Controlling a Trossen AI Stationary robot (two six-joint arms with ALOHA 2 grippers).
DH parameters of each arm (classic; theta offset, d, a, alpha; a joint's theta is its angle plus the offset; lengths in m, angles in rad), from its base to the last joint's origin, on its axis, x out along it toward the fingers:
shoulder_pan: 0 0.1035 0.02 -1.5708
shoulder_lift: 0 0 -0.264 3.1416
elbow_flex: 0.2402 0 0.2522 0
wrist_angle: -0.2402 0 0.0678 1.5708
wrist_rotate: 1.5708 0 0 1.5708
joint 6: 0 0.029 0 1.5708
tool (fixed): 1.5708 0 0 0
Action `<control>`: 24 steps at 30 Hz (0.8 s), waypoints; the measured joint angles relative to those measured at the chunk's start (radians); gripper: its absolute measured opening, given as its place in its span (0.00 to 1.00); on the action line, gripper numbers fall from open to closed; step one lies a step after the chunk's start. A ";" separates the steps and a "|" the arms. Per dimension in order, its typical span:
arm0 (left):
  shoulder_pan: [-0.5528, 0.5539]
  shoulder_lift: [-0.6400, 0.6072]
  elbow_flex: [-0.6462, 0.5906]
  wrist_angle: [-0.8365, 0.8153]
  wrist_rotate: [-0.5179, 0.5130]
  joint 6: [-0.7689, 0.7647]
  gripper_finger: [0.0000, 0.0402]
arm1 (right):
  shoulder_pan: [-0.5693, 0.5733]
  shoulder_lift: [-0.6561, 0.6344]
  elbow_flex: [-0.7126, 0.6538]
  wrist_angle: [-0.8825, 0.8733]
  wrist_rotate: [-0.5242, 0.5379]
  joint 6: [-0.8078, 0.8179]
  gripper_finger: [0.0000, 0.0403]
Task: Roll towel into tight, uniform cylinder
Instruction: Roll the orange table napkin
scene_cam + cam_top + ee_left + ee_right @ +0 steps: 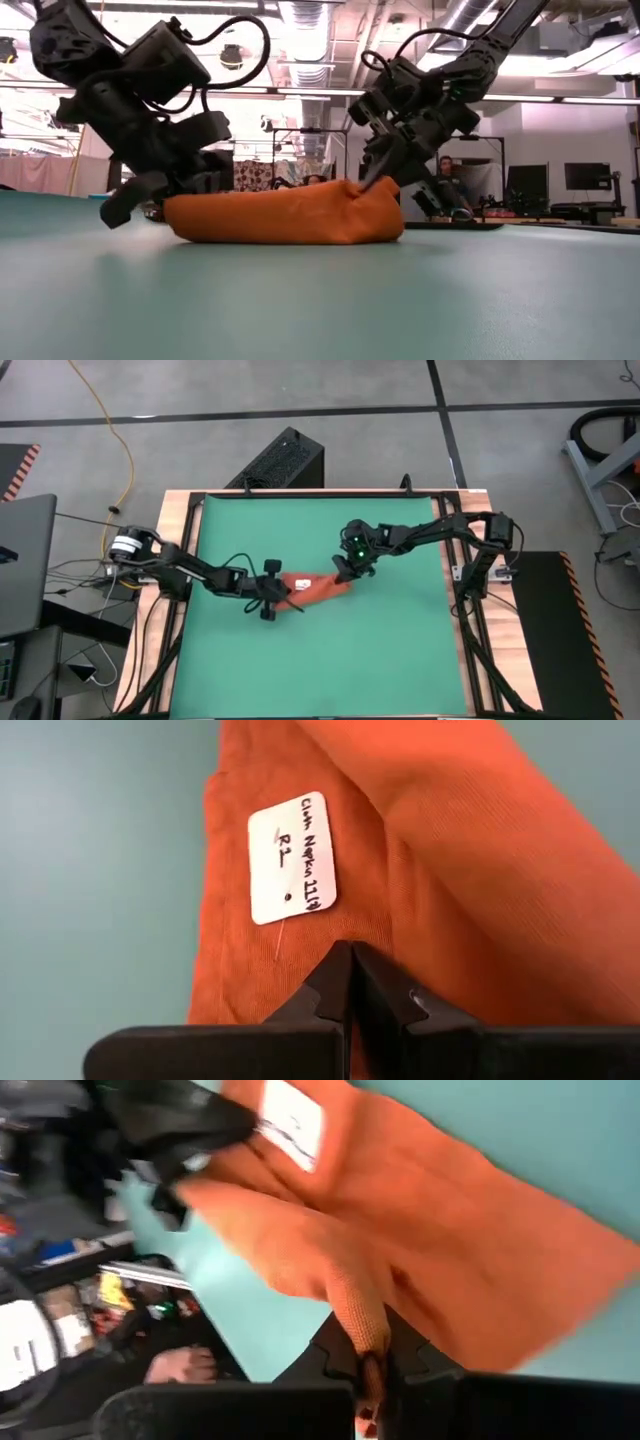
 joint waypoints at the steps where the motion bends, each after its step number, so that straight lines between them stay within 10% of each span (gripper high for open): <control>1: -0.011 0.000 0.000 0.001 0.002 -0.031 0.00 | 0.000 0.000 0.000 -0.026 0.008 -0.012 0.05; 24: -0.221 -0.023 0.049 -0.068 -0.148 -0.093 0.00 | -0.014 0.008 0.000 -0.107 0.050 -0.078 0.05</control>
